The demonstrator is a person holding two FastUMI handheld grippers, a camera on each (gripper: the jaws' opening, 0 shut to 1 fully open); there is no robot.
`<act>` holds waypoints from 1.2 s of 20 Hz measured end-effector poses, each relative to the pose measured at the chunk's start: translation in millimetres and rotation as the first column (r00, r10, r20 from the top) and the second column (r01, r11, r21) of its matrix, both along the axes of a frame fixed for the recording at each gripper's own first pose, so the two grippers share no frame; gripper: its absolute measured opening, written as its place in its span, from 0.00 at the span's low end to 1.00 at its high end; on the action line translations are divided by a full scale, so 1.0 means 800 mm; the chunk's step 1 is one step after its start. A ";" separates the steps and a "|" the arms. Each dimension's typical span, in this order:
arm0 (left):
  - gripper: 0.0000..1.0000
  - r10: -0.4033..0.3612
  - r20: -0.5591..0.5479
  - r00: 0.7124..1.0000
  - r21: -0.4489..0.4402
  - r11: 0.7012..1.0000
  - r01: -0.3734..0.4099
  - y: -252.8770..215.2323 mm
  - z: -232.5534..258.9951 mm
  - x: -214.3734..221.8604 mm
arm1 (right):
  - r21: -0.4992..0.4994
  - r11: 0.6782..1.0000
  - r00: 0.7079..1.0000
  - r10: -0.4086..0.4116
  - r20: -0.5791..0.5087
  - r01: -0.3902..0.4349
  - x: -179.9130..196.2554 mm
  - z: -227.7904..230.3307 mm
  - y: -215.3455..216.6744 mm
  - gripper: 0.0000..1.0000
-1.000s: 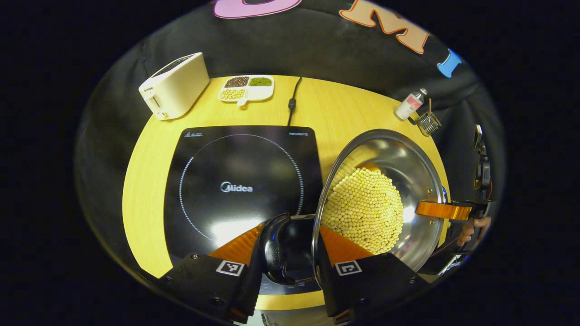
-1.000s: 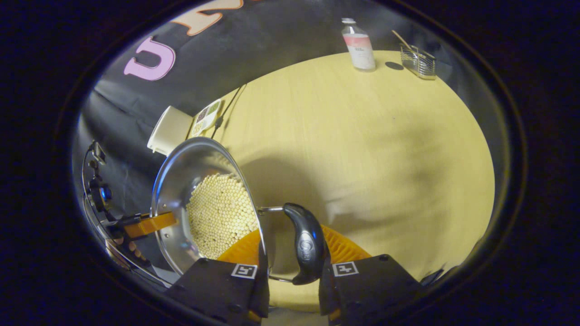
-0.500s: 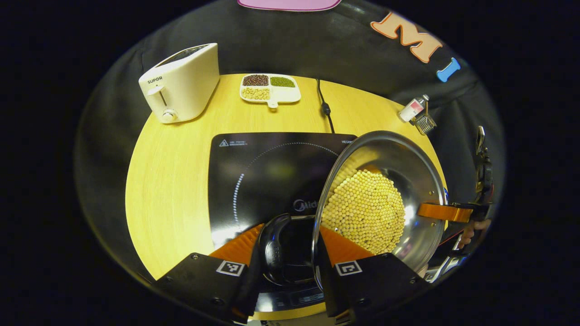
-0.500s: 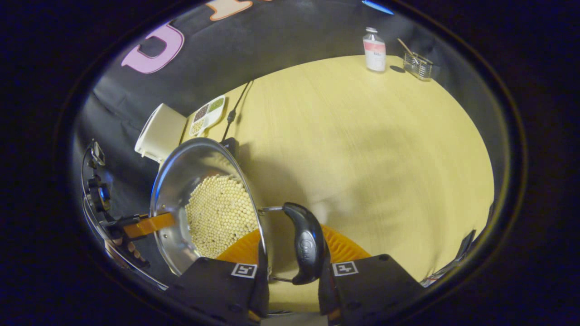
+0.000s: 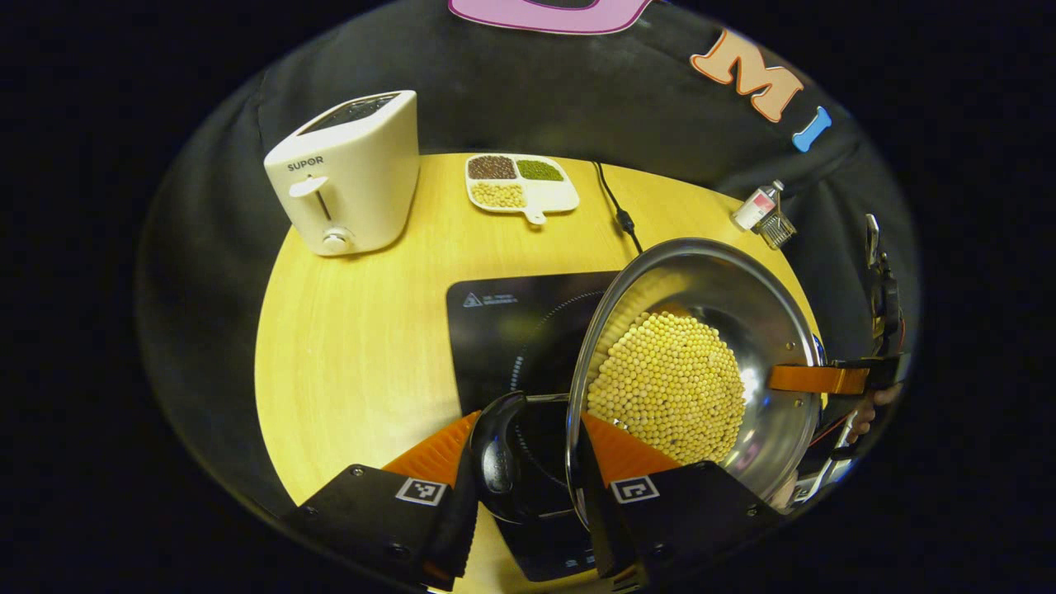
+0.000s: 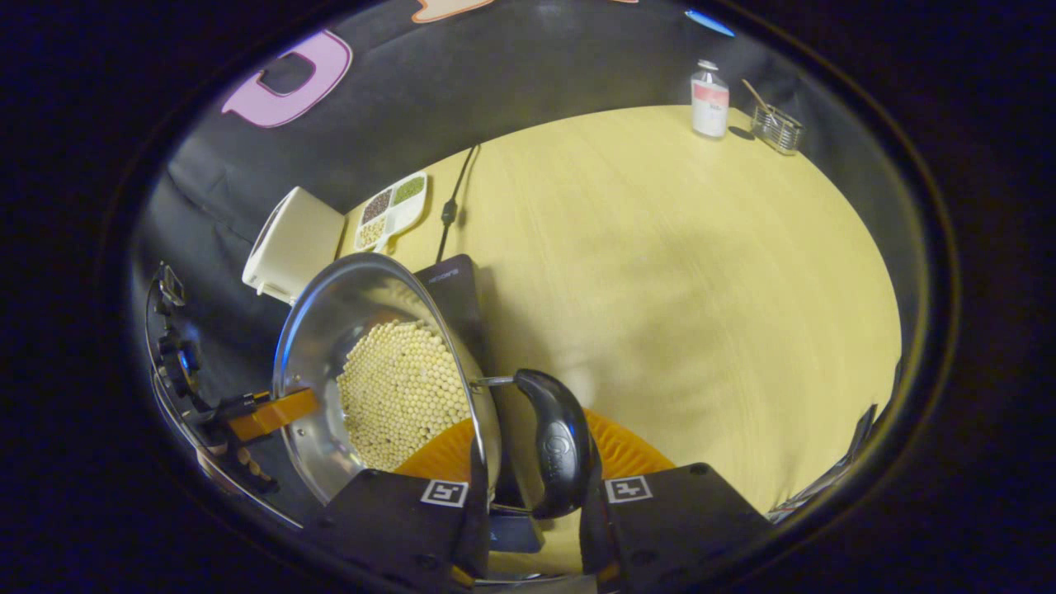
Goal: First push the handle of the pot to place it horizontally, then grasp the pot with both hands and set it on the induction cooktop.
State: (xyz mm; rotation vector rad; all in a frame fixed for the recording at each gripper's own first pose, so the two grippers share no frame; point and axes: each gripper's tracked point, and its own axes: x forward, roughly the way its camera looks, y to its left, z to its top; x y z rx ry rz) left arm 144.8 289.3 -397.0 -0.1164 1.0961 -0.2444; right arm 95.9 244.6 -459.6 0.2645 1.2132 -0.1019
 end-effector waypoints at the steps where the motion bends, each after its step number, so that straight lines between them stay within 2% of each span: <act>1: 0.58 -0.001 0.007 1.000 0.012 1.000 0.001 0.007 0.001 0.001 | 0.007 1.000 1.000 -0.002 -0.001 0.002 0.004 -0.005 0.007 0.38; 2: 0.58 -0.005 0.018 1.000 0.024 1.000 0.004 0.014 0.001 0.004 | 0.016 1.000 1.000 -0.005 -0.001 0.005 0.007 -0.008 0.013 0.45; 3: 0.58 -0.004 0.027 1.000 0.036 0.999 0.003 0.019 0.000 0.007 | 0.025 1.000 1.000 -0.006 -0.005 0.006 0.009 -0.013 0.018 0.38; 4: 0.59 -0.002 0.033 0.999 0.046 0.999 0.000 0.022 0.001 0.007 | 0.028 1.000 1.000 -0.010 -0.004 0.010 0.010 -0.013 0.021 0.39; 5: 0.60 0.004 0.046 0.999 0.051 0.999 -0.006 0.022 0.000 0.011 | 0.021 1.000 1.000 -0.013 0.003 0.013 0.013 -0.013 0.021 0.47; 6: 0.63 0.013 0.051 0.999 0.051 0.999 -0.016 0.020 0.001 0.009 | 0.008 1.000 1.000 -0.019 0.016 0.019 0.011 -0.017 0.016 0.46; 7: 0.64 0.028 0.062 0.998 0.056 0.998 -0.031 0.022 0.001 0.010 | -0.001 1.000 1.000 -0.021 0.020 0.021 0.010 -0.014 0.016 0.55; 8: 0.66 0.041 0.074 0.996 0.053 0.998 -0.045 0.022 0.002 0.011 | -0.013 1.000 0.999 -0.022 0.024 0.023 0.009 -0.016 0.016 0.52; 9: 0.67 0.053 0.085 0.995 0.059 0.997 -0.058 0.023 0.005 0.010 | -0.015 1.000 0.999 -0.024 0.039 0.024 0.011 -0.013 0.016 0.53; 10: 0.74 0.060 0.104 0.993 0.067 0.996 -0.067 0.025 0.009 0.011 | -0.009 0.999 0.998 -0.031 0.060 0.032 0.015 -0.007 0.017 0.64; 11: 0.75 0.067 0.130 0.989 0.071 0.995 -0.077 0.027 0.014 0.016 | 0.003 0.999 0.997 -0.038 0.074 0.038 0.019 -0.002 0.019 0.61; 12: 0.73 0.073 0.151 0.986 0.076 0.993 -0.085 0.028 0.019 0.019 | 0.017 0.999 0.996 -0.044 0.083 0.043 0.020 0.001 0.020 0.72; 13: 0.74 0.077 0.168 0.983 0.085 0.992 -0.092 0.028 0.027 0.018 | 0.027 0.999 0.995 -0.048 0.089 0.046 0.020 0.007 0.019 0.77; 14: 0.75 0.081 0.187 0.979 0.093 0.991 -0.100 0.029 0.035 0.019 | 0.032 0.998 0.993 -0.051 0.105 0.048 0.022 0.013 0.018 0.91; 15: 0.80 0.083 0.211 0.974 0.102 0.989 -0.106 0.029 0.042 0.021 | 0.034 0.998 0.991 -0.054 0.121 0.050 0.023 0.020 0.015 0.89; 16: 0.76 0.082 0.239 0.968 0.110 0.988 -0.111 0.028 0.052 0.021 | 0.041 0.998 0.989 -0.050 0.139 0.045 0.021 0.026 0.015 0.94; 19: 0.79 0.073 0.304 0.950 0.129 0.985 -0.117 0.016 0.082 0.012 | 0.063 0.998 0.981 -0.024 0.190 0.012 0.015 0.048 0.015 0.94; 20: 0.77 0.073 0.312 0.947 0.128 0.985 -0.118 0.009 0.092 0.004 | 0.069 0.998 0.978 -0.016 0.210 0.001 0.014 0.057 0.013 0.94; 21: 0.79 0.079 0.326 0.942 0.125 0.984 -0.126 0.003 0.104 -0.004 | 0.078 0.997 0.972 -0.006 0.234 -0.012 0.012 0.067 0.011 0.94; 24: 0.77 0.122 0.373 0.920 0.113 0.978 -0.175 -0.020 0.134 -0.027 | 0.100 0.994 0.945 0.018 0.327 -0.054 0.004 0.107 -0.005 0.94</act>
